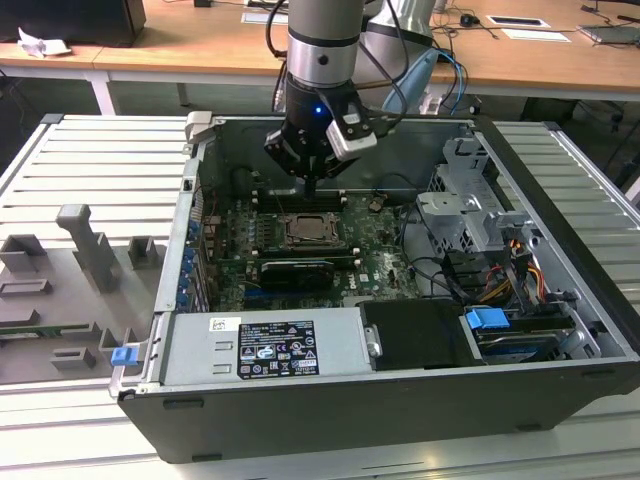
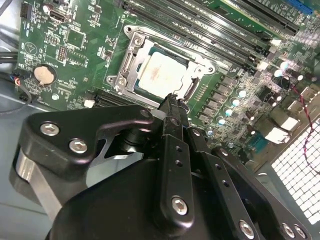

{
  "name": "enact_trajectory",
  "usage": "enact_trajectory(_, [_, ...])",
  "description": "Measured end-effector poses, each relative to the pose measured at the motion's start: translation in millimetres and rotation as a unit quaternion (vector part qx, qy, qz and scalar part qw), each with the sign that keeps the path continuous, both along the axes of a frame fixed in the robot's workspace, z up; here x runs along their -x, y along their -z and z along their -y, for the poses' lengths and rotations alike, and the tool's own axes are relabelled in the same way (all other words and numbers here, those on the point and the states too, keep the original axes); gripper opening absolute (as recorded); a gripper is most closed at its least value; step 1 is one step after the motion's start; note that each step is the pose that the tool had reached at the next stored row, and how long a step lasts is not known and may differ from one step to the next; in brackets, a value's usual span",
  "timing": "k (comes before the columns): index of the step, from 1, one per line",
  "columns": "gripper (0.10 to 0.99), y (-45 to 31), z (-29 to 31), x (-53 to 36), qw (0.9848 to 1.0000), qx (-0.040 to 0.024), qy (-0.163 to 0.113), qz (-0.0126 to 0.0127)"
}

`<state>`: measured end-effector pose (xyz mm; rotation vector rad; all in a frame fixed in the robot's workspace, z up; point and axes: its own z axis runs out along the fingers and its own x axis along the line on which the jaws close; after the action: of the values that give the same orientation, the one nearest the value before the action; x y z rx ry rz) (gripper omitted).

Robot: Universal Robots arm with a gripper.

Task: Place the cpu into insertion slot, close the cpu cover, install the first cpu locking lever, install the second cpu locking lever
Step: 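Install the first cpu locking lever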

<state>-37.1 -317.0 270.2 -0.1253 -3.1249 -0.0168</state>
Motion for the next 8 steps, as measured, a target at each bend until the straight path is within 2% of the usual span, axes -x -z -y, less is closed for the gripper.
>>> enact_trajectory(8, [0.106, 0.0, 0.2, 0.0, 0.9995, -0.0002, -0.033, 0.0])
